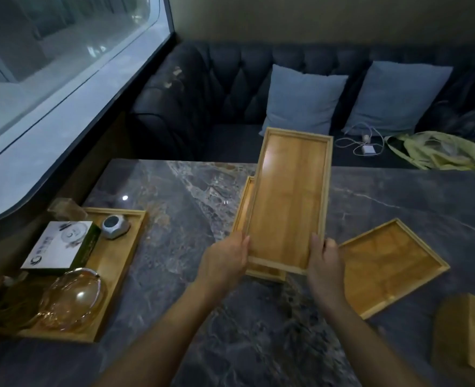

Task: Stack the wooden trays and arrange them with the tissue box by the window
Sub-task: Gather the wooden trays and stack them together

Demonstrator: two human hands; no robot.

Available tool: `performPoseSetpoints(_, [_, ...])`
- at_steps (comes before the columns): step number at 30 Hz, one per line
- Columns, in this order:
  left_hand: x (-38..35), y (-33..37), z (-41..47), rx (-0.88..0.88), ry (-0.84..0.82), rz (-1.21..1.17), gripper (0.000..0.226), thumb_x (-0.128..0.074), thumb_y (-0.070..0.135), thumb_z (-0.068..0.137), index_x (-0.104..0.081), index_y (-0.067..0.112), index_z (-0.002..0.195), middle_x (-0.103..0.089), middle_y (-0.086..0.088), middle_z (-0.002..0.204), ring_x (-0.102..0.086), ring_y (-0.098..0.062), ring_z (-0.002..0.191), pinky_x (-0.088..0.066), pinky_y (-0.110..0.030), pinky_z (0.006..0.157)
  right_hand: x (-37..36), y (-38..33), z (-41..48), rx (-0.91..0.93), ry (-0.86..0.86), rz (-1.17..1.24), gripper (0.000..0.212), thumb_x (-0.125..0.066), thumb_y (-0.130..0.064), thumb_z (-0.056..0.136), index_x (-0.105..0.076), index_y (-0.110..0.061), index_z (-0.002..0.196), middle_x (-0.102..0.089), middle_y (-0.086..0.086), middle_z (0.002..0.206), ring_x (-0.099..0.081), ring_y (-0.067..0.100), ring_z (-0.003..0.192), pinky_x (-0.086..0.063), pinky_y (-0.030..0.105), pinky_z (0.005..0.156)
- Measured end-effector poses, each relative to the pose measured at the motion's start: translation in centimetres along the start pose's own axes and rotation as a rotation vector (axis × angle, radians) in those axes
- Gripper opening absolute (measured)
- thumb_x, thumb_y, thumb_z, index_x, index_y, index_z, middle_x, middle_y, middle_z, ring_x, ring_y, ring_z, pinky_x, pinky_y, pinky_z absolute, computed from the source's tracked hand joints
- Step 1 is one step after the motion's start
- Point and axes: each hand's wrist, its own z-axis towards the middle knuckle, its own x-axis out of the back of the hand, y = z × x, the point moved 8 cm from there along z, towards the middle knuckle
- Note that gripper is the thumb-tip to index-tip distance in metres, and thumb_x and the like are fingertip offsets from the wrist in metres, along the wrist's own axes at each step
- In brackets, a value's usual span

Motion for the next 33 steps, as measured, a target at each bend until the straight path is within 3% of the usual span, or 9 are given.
performPoseSetpoints(2, [-0.3, -1.1, 0.5, -0.014, 0.009, 0.098, 0.034, -0.030, 0.029, 0.097, -0.053, 0.004, 0.105, -0.068, -0.024, 0.097, -0.063, -0.042, 0.087, -0.049, -0.047, 0.074, -1.8, 0.8, 1.0, -0.017, -0.071, -0.176, 0.036, -0.029, -0.034, 0.099, -0.052, -0.008, 0.089, -0.054, 0.007, 0.078, -0.053, 0.028, 0.077, -0.035, 0.034, 0.059])
performPoseSetpoints(6, [-1.0, -2.9, 0.9, -0.065, 0.016, 0.171, 0.030, -0.044, 0.020, 0.093, -0.058, -0.005, 0.086, -0.068, -0.034, 0.076, -0.064, -0.049, 0.066, -0.053, -0.048, 0.060, -4.8, 2.5, 2.0, 0.007, -0.204, -0.575, 0.044, -0.023, -0.031, 0.100, -0.053, 0.000, 0.093, -0.061, 0.025, 0.103, -0.057, 0.038, 0.095, -0.042, 0.040, 0.076])
performPoseSetpoints(10, [-3.0, -4.7, 1.2, -0.074, -0.075, 0.263, 0.035, -0.029, 0.027, 0.098, -0.054, 0.002, 0.095, -0.069, -0.027, 0.091, -0.065, -0.043, 0.080, -0.050, -0.043, 0.067, -6.0, 3.3, 1.9, 0.030, -0.205, -0.725, 0.042, -0.024, -0.028, 0.100, -0.055, 0.000, 0.093, -0.065, 0.024, 0.103, -0.060, 0.039, 0.095, -0.045, 0.041, 0.075])
performPoseSetpoints(17, [-4.8, -7.1, 1.8, 0.019, -0.089, 0.243, 0.036, -0.029, 0.033, 0.097, -0.052, 0.006, 0.094, -0.070, -0.024, 0.092, -0.064, -0.043, 0.083, -0.048, -0.046, 0.067, -7.7, 3.3, 2.3, 0.105, -0.234, -0.798, 0.035, -0.028, -0.022, 0.099, -0.051, 0.004, 0.100, -0.066, 0.028, 0.102, -0.061, 0.041, 0.096, -0.049, 0.045, 0.079])
performPoseSetpoints(27, [-6.1, -8.7, 1.5, 0.084, -0.106, 0.233, 0.034, -0.034, 0.037, 0.096, -0.052, 0.009, 0.088, -0.070, -0.016, 0.090, -0.065, -0.037, 0.081, -0.048, -0.041, 0.062, -8.0, 3.5, 1.9, 0.193, -0.187, -0.834, 0.030, -0.035, -0.025, 0.098, -0.046, 0.003, 0.103, -0.069, 0.027, 0.090, -0.065, 0.039, 0.085, -0.049, 0.039, 0.064])
performPoseSetpoints(30, [-5.6, -9.0, 1.2, 0.135, -0.081, -0.017, 0.027, -0.046, 0.037, 0.091, -0.052, 0.011, 0.099, -0.063, -0.013, 0.099, -0.060, -0.031, 0.090, -0.046, -0.040, 0.071, -7.4, 3.6, 1.9, 0.178, -0.183, -0.801, 0.031, -0.035, -0.033, 0.097, -0.044, -0.003, 0.104, -0.069, 0.022, 0.091, -0.065, 0.037, 0.084, -0.045, 0.037, 0.060])
performPoseSetpoints(33, [-5.3, -8.4, 0.6, 0.009, -0.155, -0.299, 0.043, -0.069, 0.022, 0.079, -0.053, 0.007, 0.115, -0.056, -0.017, 0.112, -0.056, -0.026, 0.101, -0.043, -0.030, 0.086, -6.7, 3.5, 1.4, 0.180, -0.254, -0.622, 0.043, -0.043, -0.042, 0.092, -0.040, -0.011, 0.122, -0.065, 0.017, 0.106, -0.061, 0.036, 0.095, -0.050, 0.041, 0.068])
